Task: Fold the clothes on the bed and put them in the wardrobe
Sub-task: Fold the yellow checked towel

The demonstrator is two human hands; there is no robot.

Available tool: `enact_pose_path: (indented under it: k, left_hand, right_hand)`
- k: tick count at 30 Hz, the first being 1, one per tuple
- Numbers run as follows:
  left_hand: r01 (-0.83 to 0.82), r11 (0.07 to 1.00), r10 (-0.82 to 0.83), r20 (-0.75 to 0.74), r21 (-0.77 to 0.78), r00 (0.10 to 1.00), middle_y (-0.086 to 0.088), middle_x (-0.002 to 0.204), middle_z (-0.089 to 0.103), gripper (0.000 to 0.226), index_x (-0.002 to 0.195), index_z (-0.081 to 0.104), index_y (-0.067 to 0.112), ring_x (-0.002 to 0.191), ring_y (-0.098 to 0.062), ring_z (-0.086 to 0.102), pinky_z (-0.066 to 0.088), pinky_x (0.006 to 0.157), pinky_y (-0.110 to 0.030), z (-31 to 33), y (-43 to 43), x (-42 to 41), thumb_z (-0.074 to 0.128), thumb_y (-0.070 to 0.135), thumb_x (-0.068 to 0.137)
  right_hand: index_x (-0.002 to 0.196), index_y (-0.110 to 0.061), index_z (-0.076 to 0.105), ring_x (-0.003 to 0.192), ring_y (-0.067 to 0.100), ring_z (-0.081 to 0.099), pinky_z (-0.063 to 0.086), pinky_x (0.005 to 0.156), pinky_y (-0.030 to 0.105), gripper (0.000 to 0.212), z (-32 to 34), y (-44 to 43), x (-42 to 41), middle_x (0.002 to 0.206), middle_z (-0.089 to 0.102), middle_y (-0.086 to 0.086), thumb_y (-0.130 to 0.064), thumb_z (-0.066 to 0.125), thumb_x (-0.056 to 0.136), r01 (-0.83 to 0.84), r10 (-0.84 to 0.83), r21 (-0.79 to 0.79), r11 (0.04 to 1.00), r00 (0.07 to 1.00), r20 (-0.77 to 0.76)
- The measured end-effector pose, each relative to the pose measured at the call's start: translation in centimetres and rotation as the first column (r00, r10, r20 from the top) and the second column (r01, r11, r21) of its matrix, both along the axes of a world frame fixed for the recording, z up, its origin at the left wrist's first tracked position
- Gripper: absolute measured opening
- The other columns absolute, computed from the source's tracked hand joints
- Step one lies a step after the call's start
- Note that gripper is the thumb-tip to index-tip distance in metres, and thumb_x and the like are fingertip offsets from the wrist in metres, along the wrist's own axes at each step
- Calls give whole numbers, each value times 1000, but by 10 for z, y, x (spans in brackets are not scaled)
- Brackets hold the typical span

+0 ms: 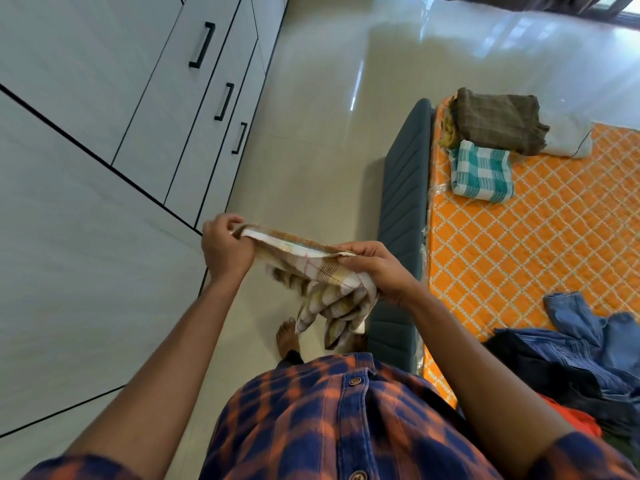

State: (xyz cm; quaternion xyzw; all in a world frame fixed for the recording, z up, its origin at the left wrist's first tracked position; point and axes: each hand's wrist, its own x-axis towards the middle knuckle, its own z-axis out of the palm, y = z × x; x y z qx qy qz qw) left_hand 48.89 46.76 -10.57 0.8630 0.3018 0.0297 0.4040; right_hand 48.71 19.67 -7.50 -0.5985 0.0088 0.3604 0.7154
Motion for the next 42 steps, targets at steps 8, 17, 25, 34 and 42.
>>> enact_pose_path:
  k: [8, 17, 25, 34, 42]
  left_hand:
    - [-501, 246, 60, -503, -830, 862, -12, 97, 63, 64, 105, 57, 9, 79, -25, 62, 50, 66, -33, 4, -39, -20, 38, 70, 95]
    - [-428, 386, -222, -533, -817, 816, -7, 56, 61, 30, 80, 62, 7, 46, -19, 60, 50, 51, -24, -24, -61, -10, 54, 27, 100]
    - [-261, 554, -474, -558, -790, 681, -15, 75, 63, 32, 74, 69, 4, 65, -23, 63, 50, 62, -31, -34, -75, -23, 65, 32, 90]
    - [-470, 381, -27, -518, -796, 855, -29, 118, 66, 55, 112, 64, -10, 99, -40, 69, 58, 88, -49, -63, -63, -10, 66, 29, 73]
    - [-435, 389, 273, -349, -812, 896, -15, 98, 63, 27, 96, 70, 11, 90, -29, 58, 52, 81, -47, -11, -60, 17, 63, 34, 86]
  right_hand:
    - [118, -16, 75, 84, 25, 66, 54, 79, 37, 37, -3, 21, -11, 97, 74, 2, -37, 66, 89, -157, 194, -255, 954, 973, 125]
    - [125, -25, 73, 109, 12, 67, 52, 100, 41, 36, 15, 48, -20, 122, 73, -4, -30, 60, 92, -366, 579, -555, 747, 769, 272]
    - [126, -31, 72, 99, 13, 64, 51, 88, 31, 36, 13, 44, -29, 124, 72, -2, -16, 59, 96, -411, 727, -687, 600, 639, 253]
    - [126, -33, 71, 99, 14, 65, 51, 90, 30, 38, 11, 42, -31, 119, 73, -3, -17, 57, 95, -378, 725, -728, 572, 648, 233]
    - [134, -41, 62, 109, 10, 64, 51, 89, 27, 60, -1, 18, -29, 131, 66, -4, -55, 79, 79, -367, 491, -564, 740, 867, 81]
